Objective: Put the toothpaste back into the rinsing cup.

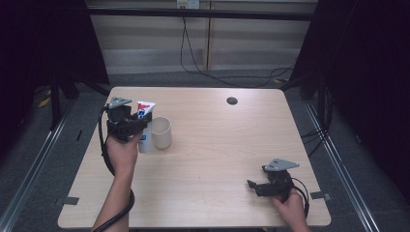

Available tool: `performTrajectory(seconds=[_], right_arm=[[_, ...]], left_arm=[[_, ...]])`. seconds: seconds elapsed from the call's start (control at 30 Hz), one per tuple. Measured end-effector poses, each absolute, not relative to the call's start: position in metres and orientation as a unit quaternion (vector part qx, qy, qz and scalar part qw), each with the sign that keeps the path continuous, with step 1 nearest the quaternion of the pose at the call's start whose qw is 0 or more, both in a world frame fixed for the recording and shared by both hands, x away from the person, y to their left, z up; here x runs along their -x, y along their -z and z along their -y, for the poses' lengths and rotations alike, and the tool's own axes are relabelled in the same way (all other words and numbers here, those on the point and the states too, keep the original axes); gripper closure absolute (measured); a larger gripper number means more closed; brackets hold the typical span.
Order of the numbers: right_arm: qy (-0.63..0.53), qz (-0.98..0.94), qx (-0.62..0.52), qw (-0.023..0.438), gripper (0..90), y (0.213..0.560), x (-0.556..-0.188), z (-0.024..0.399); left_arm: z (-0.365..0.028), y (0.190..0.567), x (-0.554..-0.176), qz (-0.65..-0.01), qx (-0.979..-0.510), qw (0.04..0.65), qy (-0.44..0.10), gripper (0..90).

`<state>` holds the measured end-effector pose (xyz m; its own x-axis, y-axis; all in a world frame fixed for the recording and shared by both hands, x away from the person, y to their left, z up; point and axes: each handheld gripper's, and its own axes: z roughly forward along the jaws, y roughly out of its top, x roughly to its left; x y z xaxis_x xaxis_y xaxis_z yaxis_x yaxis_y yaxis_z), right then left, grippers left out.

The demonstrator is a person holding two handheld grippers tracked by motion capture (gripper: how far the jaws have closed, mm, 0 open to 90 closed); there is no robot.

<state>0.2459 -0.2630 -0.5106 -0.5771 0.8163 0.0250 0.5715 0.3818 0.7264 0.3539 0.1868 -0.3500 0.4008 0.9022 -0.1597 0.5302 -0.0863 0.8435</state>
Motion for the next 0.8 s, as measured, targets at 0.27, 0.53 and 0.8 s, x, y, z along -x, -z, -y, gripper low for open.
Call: performTrajectory(seconds=[0.27, 0.53, 0.8], right_arm=[[-0.357, -0.813, -0.427, 0.172, 16.6, 0.511, -0.246, 0.263], [-0.357, -0.813, -0.426, 0.172, 16.6, 0.511, -0.246, 0.263], [-0.356, -0.813, -0.427, 0.171, 16.6, 0.511, -0.246, 0.263]], left_arm=[[-0.184, 0.348, -0.359, -0.505, -0.699, 0.458, -0.216, 65.3], [-0.18, 0.345, -0.364, -0.504, -0.691, 0.468, -0.219, 65.2], [-0.177, 0.343, -0.37, -0.505, -0.686, 0.474, -0.224, 65.2]])
